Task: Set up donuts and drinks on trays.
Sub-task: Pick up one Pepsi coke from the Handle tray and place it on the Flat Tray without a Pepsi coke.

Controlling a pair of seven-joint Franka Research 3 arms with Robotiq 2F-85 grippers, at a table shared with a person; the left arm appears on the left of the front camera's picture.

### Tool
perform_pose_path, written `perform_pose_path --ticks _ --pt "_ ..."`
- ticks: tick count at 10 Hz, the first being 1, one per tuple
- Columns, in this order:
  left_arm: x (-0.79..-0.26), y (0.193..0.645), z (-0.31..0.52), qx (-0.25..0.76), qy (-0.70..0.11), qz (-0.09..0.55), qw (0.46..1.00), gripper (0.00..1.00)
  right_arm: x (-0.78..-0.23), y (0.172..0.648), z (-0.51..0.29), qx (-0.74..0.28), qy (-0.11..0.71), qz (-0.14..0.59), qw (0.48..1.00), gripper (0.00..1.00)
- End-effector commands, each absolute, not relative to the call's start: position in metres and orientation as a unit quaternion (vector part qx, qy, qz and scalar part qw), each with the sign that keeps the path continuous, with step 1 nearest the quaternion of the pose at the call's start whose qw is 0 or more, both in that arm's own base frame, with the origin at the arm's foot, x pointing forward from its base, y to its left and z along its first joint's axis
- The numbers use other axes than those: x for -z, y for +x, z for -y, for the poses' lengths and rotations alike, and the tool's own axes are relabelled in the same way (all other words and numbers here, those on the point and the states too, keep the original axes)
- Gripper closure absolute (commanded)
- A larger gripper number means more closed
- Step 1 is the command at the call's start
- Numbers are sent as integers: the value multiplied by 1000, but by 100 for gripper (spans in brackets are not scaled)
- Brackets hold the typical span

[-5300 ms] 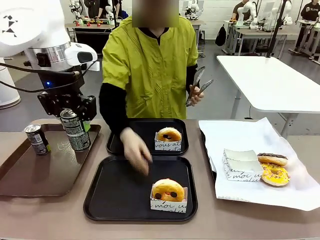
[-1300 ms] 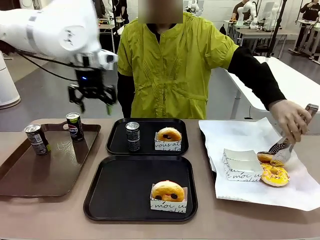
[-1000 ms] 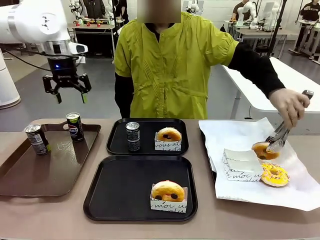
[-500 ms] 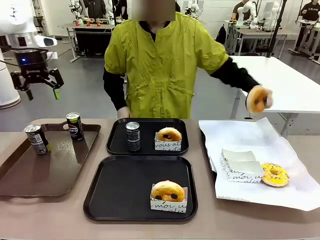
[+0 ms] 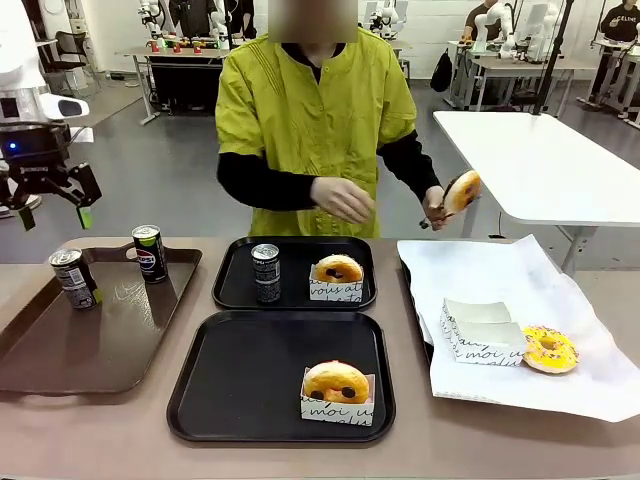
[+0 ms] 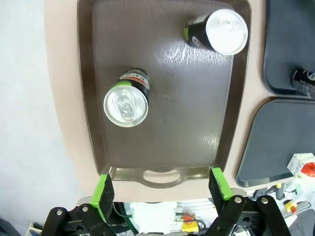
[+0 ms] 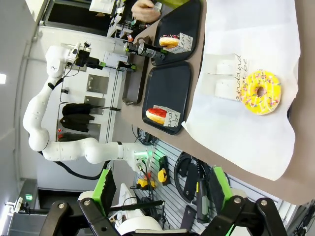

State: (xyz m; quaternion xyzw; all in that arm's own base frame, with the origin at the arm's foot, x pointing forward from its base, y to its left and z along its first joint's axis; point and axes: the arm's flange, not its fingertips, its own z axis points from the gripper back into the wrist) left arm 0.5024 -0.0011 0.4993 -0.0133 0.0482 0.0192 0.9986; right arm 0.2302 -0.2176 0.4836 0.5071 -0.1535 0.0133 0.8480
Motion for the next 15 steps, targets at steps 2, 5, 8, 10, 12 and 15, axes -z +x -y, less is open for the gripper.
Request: perform_pose_path --ticks 2,5,8,10,12,15 --pt "-491 473 7 -52 -20 49 997 0 -484 230 216 -15 510 158 845 0" --pt "-496 490 1 -20 -13 -30 999 0 -484 230 216 -15 510 158 845 0" --pt "-496 490 1 -20 -13 -30 999 0 -484 230 216 -15 510 158 845 0" --pt "-490 488 -15 -30 -38 -17 999 0 -484 230 216 -15 510 158 845 0" --pt "-479 491 -35 -29 -50 8 998 0 -484 230 216 -15 510 158 845 0" --pt "-460 504 -31 -3 -57 37 998 0 -484 230 216 -15 510 158 845 0"
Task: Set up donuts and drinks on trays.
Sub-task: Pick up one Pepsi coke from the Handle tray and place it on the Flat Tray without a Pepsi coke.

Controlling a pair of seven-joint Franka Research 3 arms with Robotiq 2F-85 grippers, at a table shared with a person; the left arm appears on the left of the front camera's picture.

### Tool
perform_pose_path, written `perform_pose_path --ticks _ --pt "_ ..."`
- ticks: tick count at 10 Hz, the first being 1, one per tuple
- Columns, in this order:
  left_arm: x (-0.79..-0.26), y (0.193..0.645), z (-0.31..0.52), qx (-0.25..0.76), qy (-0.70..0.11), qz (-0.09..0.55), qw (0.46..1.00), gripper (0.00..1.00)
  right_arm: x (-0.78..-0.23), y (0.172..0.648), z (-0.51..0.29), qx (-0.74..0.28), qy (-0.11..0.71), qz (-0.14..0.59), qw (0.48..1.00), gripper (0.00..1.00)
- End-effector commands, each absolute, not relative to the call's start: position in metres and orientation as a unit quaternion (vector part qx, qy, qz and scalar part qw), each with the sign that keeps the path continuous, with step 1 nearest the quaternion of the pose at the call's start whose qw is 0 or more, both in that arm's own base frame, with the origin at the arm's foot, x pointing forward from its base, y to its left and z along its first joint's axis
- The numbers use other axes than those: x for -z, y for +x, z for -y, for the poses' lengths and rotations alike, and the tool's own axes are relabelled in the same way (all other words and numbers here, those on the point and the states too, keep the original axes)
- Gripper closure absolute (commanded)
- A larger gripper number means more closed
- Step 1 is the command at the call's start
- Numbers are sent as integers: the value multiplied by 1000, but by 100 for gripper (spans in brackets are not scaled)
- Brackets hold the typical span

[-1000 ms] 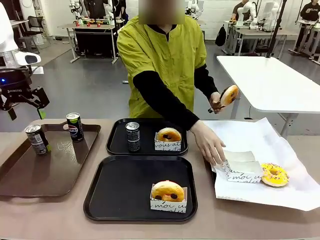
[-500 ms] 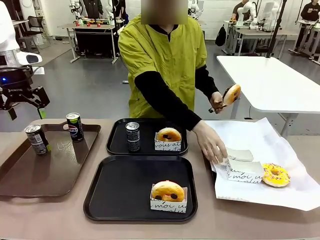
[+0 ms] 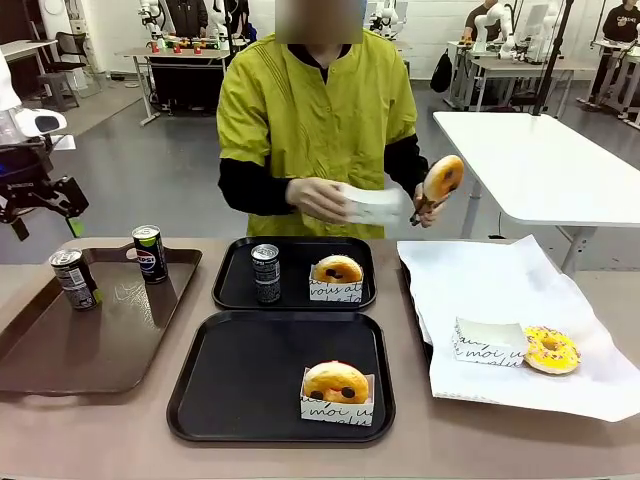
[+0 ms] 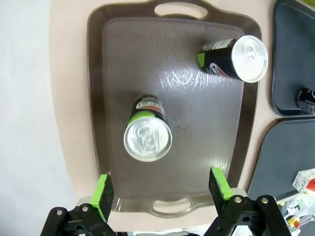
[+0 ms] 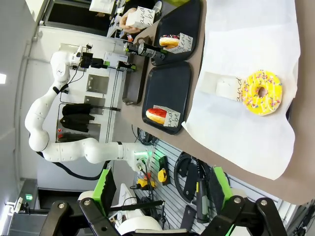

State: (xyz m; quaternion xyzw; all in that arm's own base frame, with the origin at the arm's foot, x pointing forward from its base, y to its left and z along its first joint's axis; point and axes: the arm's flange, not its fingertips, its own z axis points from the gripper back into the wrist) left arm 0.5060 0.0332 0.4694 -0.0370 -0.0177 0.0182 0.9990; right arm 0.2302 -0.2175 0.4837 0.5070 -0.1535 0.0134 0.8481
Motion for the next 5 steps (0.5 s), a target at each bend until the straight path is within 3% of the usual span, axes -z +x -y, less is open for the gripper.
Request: perform_pose_path --ticks 1,5 --pt "-450 500 -31 -2 -59 46 997 0 -484 230 216 -15 510 158 845 0" --pt "-431 513 -35 3 -48 52 998 0 -484 230 216 -15 510 158 845 0"
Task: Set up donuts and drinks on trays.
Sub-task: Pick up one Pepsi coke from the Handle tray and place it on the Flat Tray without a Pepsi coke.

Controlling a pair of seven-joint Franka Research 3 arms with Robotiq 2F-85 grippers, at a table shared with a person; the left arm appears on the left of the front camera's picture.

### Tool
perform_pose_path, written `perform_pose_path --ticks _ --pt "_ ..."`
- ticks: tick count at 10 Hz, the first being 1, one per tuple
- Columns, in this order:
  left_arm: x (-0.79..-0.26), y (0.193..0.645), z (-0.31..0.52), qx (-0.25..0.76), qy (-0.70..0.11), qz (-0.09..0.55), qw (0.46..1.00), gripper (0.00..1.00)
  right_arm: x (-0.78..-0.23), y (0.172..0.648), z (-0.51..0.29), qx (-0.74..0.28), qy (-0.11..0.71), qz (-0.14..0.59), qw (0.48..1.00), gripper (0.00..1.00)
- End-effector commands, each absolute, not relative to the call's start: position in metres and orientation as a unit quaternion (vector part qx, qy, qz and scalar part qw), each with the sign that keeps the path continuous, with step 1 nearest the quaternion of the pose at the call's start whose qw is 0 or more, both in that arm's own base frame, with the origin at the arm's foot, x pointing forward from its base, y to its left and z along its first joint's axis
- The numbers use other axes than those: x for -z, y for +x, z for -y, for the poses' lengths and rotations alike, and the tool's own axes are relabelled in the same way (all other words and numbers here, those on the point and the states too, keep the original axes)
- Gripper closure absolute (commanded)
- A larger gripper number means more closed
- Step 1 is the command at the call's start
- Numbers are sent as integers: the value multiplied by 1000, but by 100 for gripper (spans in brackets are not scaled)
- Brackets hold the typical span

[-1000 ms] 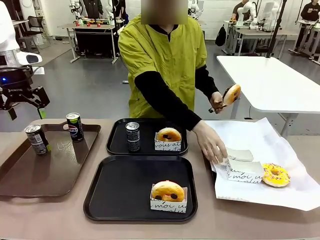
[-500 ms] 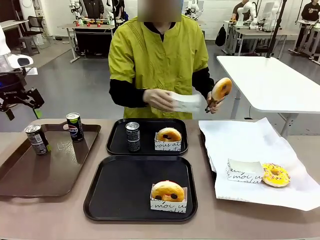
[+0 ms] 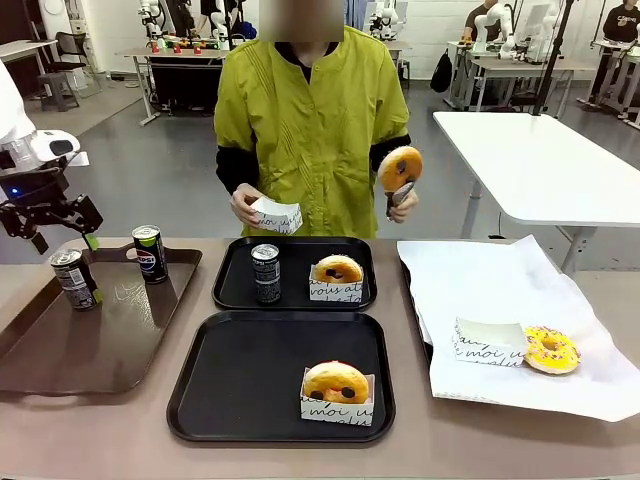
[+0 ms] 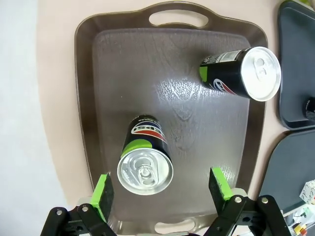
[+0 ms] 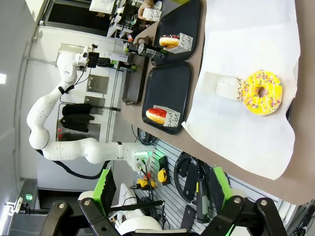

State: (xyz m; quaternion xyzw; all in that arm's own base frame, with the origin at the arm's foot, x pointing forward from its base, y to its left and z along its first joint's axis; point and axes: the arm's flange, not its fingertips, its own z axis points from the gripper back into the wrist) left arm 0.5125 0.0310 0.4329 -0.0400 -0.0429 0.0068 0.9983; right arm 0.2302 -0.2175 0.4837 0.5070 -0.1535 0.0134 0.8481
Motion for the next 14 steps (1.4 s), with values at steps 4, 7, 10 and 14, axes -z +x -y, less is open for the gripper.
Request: perform_pose_path --ticks 4,7,10,14 --pt "-412 524 -39 7 -30 51 998 0 -484 230 216 -15 510 158 845 0" --pt "-401 515 -41 13 -14 46 999 0 -484 230 216 -15 510 158 845 0" --pt "-390 516 -41 19 7 35 999 0 -484 230 216 -15 510 158 845 0" --pt "-389 519 -38 20 -3 36 999 60 -484 230 216 -15 510 158 845 0"
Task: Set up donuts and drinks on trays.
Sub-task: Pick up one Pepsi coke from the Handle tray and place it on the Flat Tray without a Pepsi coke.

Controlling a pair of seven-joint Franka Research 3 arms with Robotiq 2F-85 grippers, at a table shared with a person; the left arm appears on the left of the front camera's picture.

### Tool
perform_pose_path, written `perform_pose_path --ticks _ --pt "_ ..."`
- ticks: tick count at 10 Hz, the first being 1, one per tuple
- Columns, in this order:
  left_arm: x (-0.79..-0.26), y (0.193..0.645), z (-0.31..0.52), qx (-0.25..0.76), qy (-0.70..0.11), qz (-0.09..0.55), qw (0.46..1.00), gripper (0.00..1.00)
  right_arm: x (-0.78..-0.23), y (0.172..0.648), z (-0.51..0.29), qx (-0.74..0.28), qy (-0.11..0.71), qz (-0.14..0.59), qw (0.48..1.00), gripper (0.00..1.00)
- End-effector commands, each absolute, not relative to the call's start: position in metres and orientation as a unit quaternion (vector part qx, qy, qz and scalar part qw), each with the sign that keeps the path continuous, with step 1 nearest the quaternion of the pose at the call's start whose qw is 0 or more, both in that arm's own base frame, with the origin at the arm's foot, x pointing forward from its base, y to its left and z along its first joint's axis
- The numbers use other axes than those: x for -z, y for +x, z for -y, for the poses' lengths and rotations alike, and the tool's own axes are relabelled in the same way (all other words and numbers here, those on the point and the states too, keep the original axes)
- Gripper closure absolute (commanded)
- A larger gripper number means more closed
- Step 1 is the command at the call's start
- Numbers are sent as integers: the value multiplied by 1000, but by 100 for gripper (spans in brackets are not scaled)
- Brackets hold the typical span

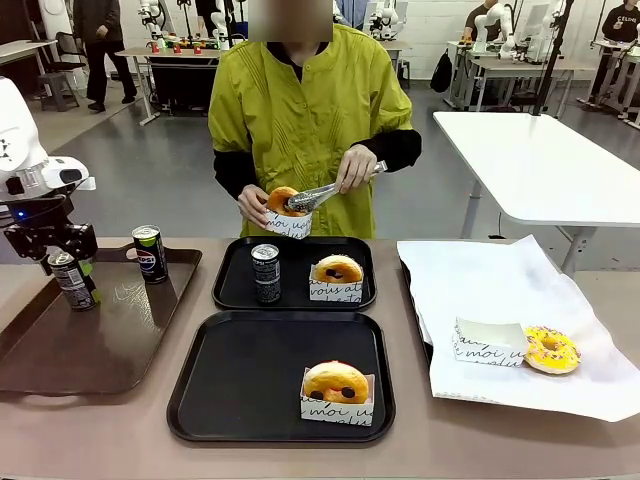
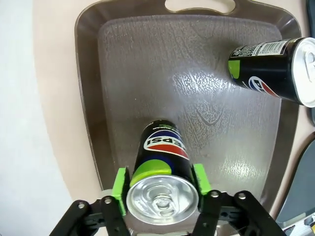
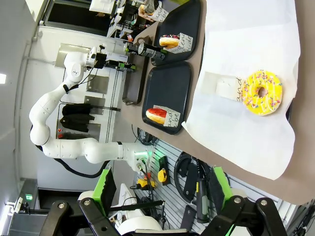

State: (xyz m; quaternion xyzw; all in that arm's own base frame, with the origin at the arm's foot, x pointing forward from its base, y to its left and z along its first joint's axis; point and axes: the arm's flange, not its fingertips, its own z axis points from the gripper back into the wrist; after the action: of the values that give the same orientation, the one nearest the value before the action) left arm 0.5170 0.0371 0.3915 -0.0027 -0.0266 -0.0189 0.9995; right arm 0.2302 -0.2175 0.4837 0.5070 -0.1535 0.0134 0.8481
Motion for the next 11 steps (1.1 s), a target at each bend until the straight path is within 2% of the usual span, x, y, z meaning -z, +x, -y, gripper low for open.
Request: perform_pose_path --ticks 1,3,4,5,6,7,9,11 --pt "-388 518 -40 16 -6 34 999 100 -484 230 216 -15 510 158 845 0" --pt "-389 517 -40 15 -9 30 999 100 -484 230 216 -15 510 158 845 0" --pt "-393 518 -38 19 -9 27 999 95 -484 230 216 -15 510 158 845 0" --pt "-400 516 -37 21 -14 24 999 95 -484 230 216 -15 510 158 845 0" --pt "-423 504 -32 15 -20 8 1000 100 -484 230 216 -15 510 158 845 0" --pt "-462 480 -22 7 -16 -9 1000 100 -484 230 216 -15 510 158 845 0" --pt "-526 433 -11 25 -16 1 1000 100 -484 230 216 -15 510 158 845 0" --pt "-564 387 -12 50 -20 15 998 100 -484 230 216 -15 510 158 845 0"
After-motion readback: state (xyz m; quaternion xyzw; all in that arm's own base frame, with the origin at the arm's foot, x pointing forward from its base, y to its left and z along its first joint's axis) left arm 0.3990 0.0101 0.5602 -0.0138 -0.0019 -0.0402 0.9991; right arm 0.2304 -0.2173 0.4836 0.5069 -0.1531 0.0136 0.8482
